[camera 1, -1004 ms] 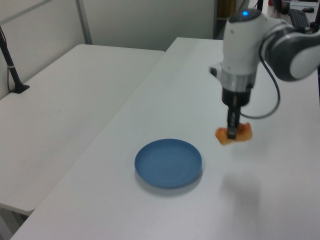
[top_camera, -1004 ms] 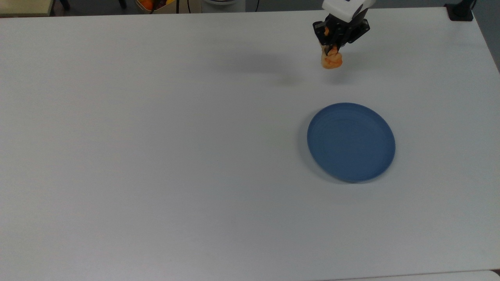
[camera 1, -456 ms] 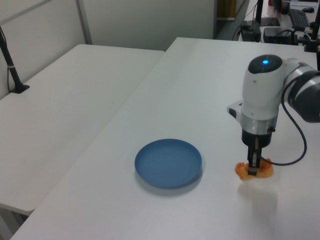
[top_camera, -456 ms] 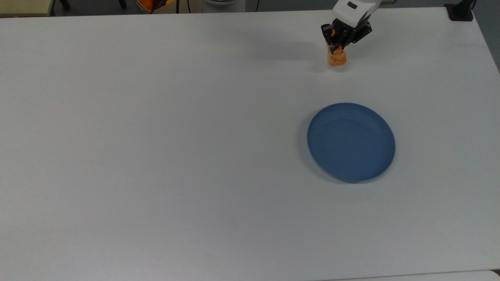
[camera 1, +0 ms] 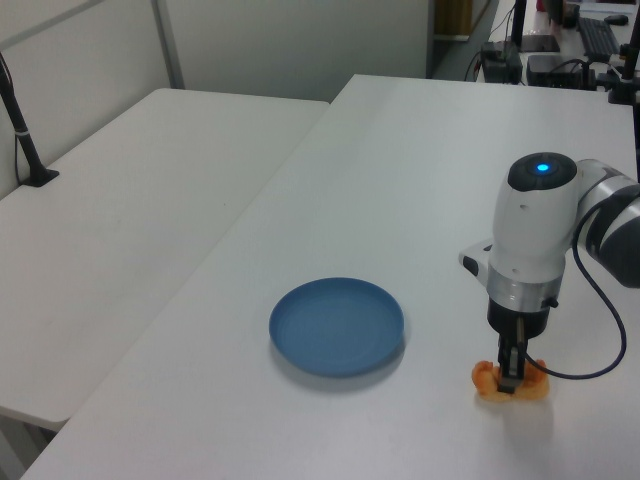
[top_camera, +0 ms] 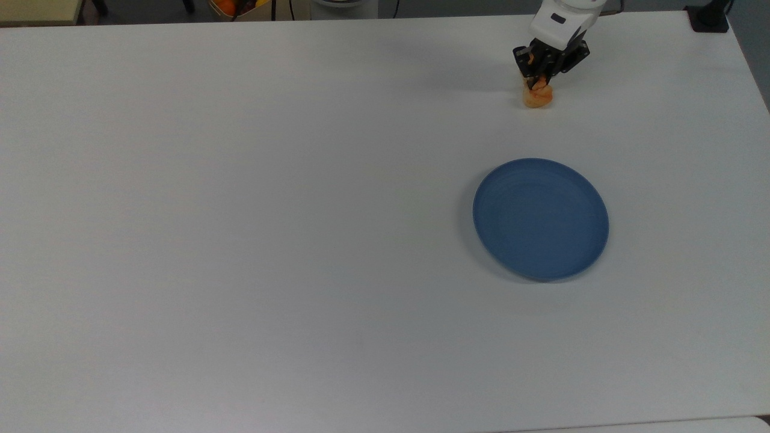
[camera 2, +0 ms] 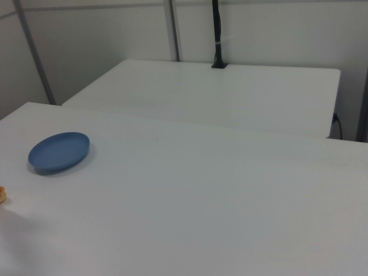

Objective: Put the bread on the table

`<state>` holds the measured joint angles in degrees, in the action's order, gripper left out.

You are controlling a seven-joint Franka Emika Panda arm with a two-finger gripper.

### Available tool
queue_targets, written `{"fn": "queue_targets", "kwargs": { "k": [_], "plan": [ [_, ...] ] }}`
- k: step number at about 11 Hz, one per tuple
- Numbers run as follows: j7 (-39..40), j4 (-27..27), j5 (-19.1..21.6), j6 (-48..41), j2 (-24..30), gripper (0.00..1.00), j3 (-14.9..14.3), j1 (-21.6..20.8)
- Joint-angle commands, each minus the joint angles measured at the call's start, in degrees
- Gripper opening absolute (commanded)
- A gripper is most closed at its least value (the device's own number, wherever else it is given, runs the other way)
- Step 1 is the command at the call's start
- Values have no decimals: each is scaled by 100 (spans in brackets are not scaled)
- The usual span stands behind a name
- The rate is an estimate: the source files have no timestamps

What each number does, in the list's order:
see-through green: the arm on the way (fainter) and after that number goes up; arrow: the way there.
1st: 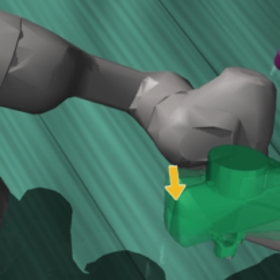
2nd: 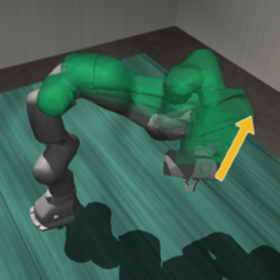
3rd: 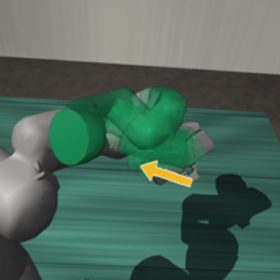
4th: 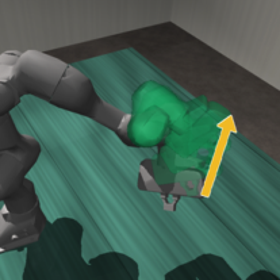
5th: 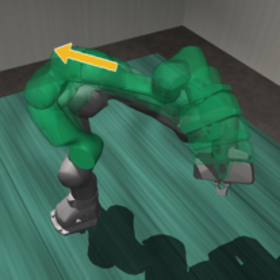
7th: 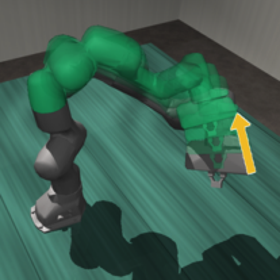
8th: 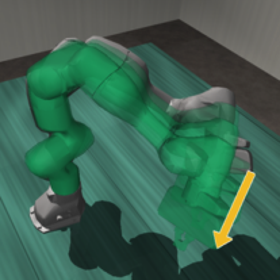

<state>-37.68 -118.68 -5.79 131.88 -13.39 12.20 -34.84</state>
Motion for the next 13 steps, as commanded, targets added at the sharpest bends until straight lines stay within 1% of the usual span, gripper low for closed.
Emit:
{"fn": "queue_targets", "kwargs": {
  "k": [1, 2, 3, 6, 9, 10, 11, 13],
  "plan": [
    [-397, -6, -89, 75, -32, 67, -16, -102],
    [-459, 3, -89, 48, -32, 93, -16, -102],
    [-477, 55, -89, 22, -32, 100, -16, -111],
    [-477, 213, -89, -381, -32, 100, -16, -111],
    [-477, 283, -89, -444, -23, 100, -16, -102],
    [-460, 441, -89, -644, -15, 100, -16, -76],
    [-416, 712, -89, -916, -6, 100, -25, -15],
    [-5, 1335, -89, -1461, 38, 100, -60, 318]
  ]
}}
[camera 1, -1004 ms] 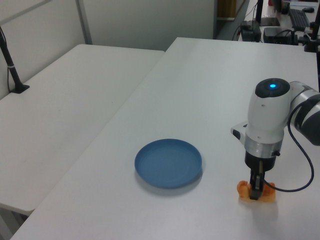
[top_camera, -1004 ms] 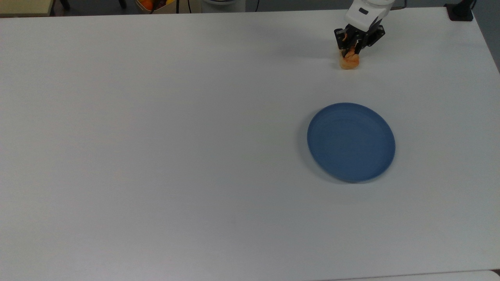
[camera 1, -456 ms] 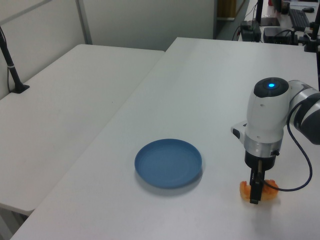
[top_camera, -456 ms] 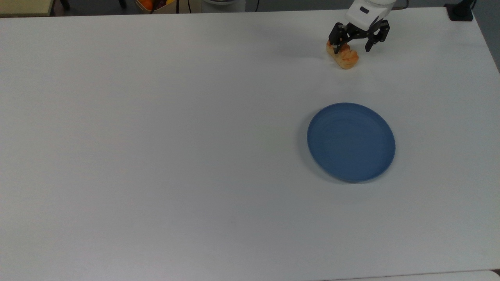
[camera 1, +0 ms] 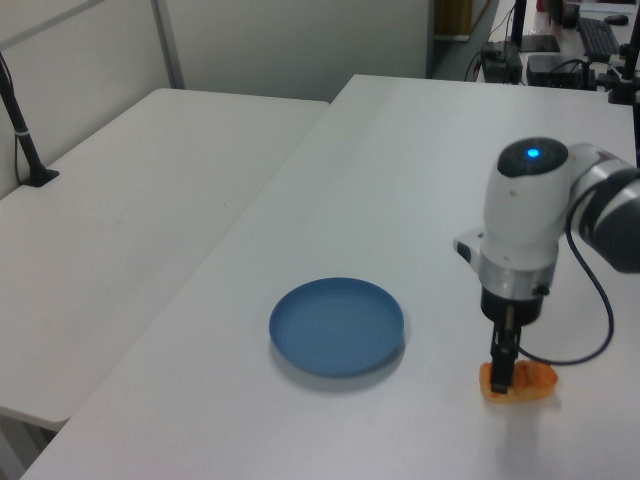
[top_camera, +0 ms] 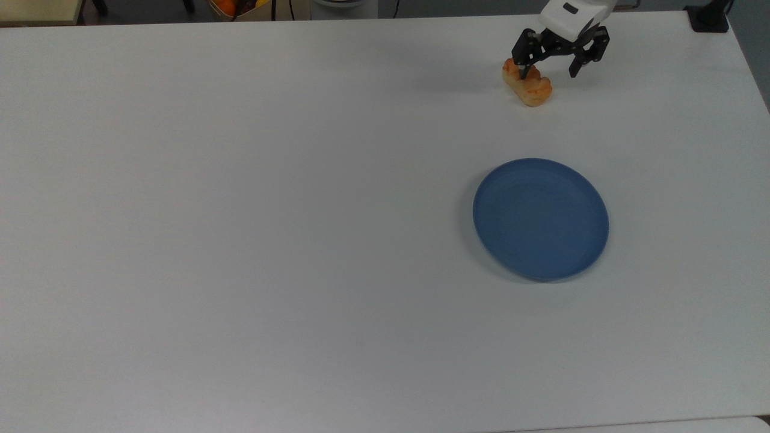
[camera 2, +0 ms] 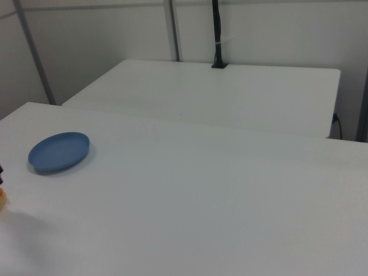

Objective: Put the bread on the table

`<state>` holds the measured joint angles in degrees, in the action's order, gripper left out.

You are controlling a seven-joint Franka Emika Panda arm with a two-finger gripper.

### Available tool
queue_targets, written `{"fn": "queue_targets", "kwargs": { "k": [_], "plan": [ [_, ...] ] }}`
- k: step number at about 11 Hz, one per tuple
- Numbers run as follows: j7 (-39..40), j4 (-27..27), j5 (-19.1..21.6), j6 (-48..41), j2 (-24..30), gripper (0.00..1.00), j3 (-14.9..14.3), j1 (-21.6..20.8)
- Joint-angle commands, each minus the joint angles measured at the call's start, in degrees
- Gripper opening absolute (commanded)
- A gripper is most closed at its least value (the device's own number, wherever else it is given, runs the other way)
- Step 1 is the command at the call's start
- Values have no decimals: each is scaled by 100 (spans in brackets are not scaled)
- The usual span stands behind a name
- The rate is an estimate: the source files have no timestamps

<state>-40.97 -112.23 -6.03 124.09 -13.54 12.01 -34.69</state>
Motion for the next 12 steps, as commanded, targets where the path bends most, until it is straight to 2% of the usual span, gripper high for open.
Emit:
{"fn": "queue_targets", "kwargs": {
  "k": [1, 3, 5, 8, 12],
  "plan": [
    [649, 1007, -65, -972, 79, 100, -59, 540],
    [1482, 1483, -56, -1595, 237, 100, -85, 1067],
    [2239, 1572, -21, -2010, 631, 100, -207, 1630],
    [3250, 1572, 32, -2590, 1211, 100, -812, 2097],
    [4526, 1590, 506, -3223, 1818, 100, -1788, 2598]
  ]
}}
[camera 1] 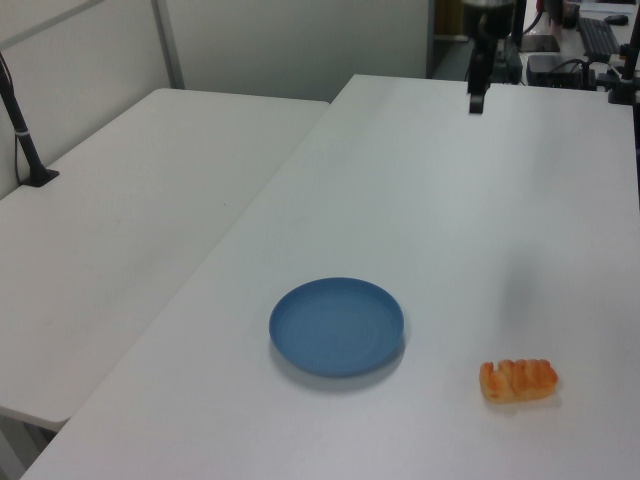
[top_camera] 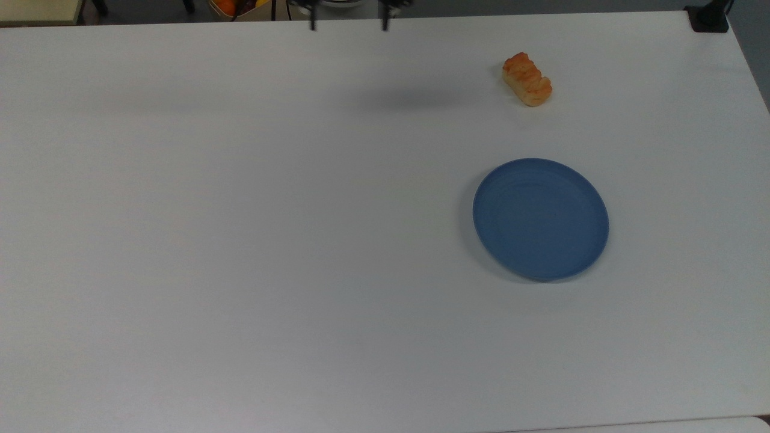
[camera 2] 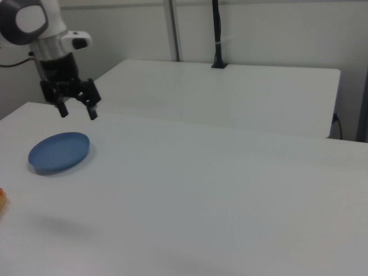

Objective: Put the bread on the table

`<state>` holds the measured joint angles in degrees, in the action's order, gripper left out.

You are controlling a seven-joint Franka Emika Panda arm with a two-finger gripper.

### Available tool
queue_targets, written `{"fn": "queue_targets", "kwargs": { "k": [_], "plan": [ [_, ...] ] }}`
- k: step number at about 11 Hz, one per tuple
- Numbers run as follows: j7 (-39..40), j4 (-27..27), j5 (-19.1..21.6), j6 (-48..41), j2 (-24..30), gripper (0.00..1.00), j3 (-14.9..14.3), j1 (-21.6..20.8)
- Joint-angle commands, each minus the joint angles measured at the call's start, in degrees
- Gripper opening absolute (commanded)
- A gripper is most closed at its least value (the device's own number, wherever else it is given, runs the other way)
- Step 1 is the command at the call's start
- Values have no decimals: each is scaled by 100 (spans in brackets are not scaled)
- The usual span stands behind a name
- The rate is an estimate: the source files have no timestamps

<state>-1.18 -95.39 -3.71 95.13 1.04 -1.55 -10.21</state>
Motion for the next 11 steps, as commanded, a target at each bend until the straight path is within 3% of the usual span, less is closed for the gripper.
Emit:
{"fn": "queue_targets", "kwargs": {
  "k": [1, 6, 11],
  "plan": [
    [566, -94, 274, -433, 449, 100, -530, 229],
    [505, -103, 248, -487, 397, 100, -549, 353],
    [496, -94, -51, -469, 380, 100, -505, 300]
  ]
}}
